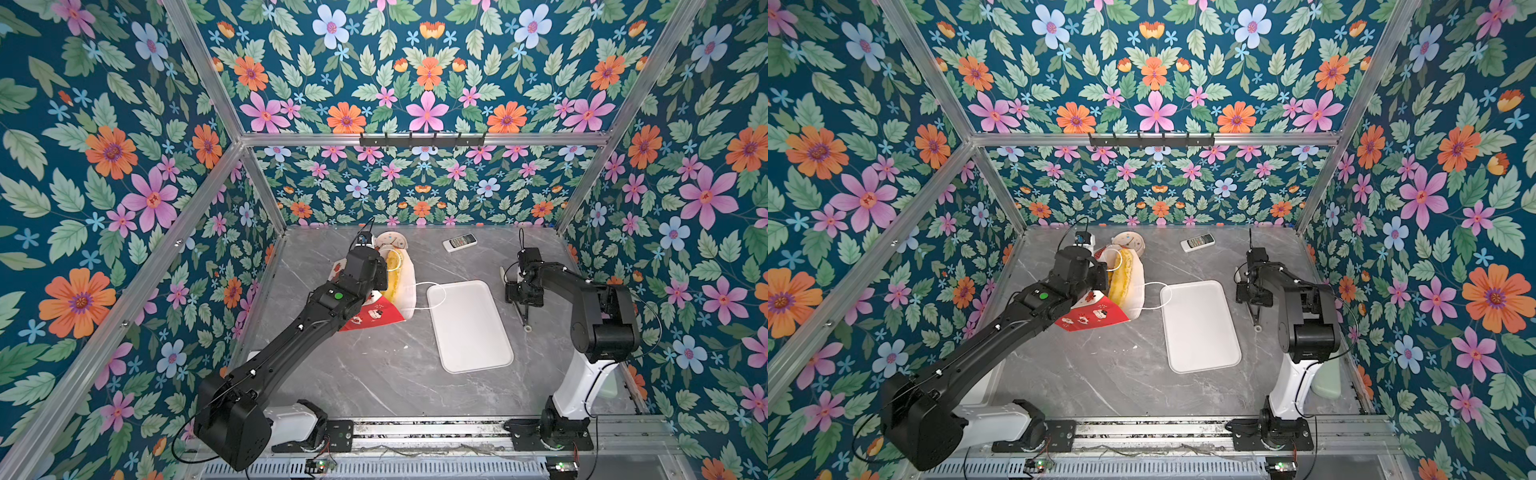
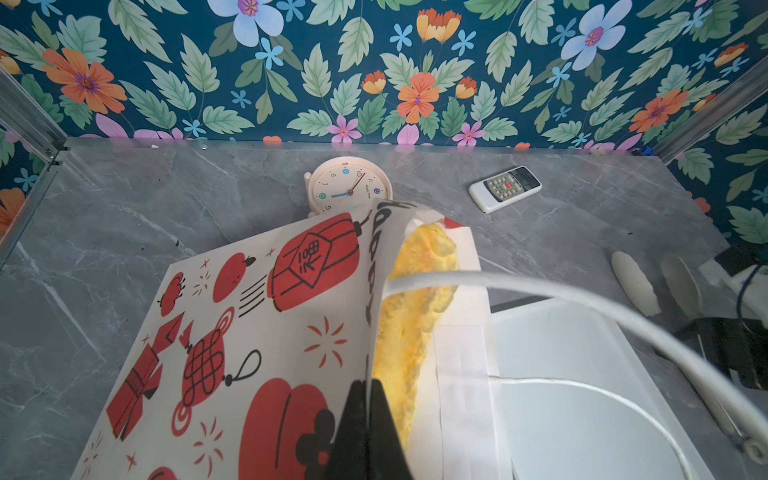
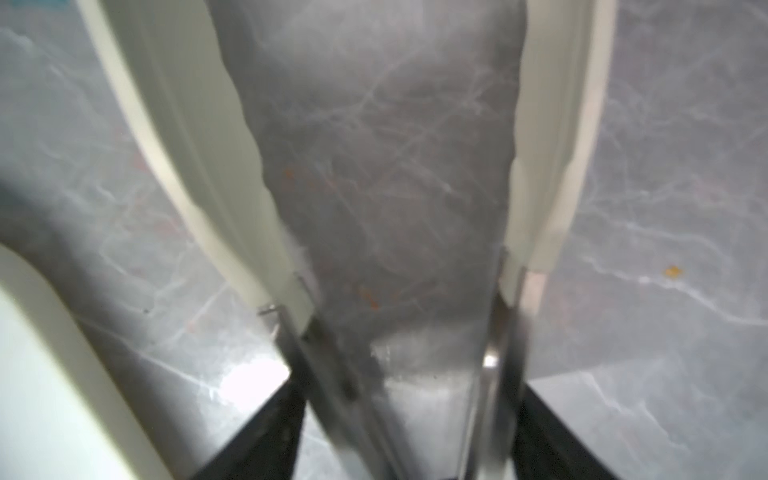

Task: Take the fake bread out of the paper bag
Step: 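Carry the tongs with the right gripper into the tilted bag opening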

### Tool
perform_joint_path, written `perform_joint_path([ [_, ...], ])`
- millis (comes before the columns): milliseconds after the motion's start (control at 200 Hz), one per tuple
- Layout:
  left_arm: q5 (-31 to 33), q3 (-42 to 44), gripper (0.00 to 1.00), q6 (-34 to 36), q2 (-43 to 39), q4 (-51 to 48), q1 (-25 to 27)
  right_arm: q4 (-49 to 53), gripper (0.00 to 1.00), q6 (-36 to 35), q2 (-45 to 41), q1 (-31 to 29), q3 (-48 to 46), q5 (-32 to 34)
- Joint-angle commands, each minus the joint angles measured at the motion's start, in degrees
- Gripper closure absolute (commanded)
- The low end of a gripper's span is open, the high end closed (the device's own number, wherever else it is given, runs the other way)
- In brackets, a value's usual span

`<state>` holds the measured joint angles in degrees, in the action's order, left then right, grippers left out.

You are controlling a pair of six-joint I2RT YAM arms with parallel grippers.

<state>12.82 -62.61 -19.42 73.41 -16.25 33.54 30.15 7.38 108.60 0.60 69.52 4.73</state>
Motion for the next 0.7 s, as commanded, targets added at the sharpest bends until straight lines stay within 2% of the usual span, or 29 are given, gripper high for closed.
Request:
perform_joint_path([
  [0, -0.9, 0.4, 1.00, -0.3, -0.4, 2.1, -0.1, 2.3, 0.58, 0.8, -0.4, 0.1, -2.2, 1.9],
  [70, -1.3, 0.9, 1.00, -0.3, -0.4, 2.2, -0.1, 2.0, 0.74, 1.6, -2.6, 0.1, -3.7, 1.3],
  [130, -1.6, 1.5, 1.00, -0.2, -0.5, 2.4, -0.1, 2.5, 0.77, 2.5, -4.9, -0.1, -5.0, 0.3],
  [245, -2.6, 2.6, 1.00, -0.1, -0.2, 3.0, -0.1, 3.8, 0.77, 4.5, -12.8, -2.9, -8.4, -3.5],
  [385, -4.6, 3.6, 1.00, -0.8, 0.0, 4.1, 0.3, 8.6, 0.75, 5.3, -23.8, -11.9, -9.2, -9.5],
  [550, -5.0, 4.7, 1.00, -1.3, 0.7, 5.0, 1.4, 12.9, 0.74, 5.4, -33.0, -22.6, -9.7, -22.3],
  [695, -4.8, 5.9, 1.00, -2.4, 1.6, 6.2, 2.6, 14.7, 0.74, 7.3, -36.9, -28.8, -10.3, -31.8],
])
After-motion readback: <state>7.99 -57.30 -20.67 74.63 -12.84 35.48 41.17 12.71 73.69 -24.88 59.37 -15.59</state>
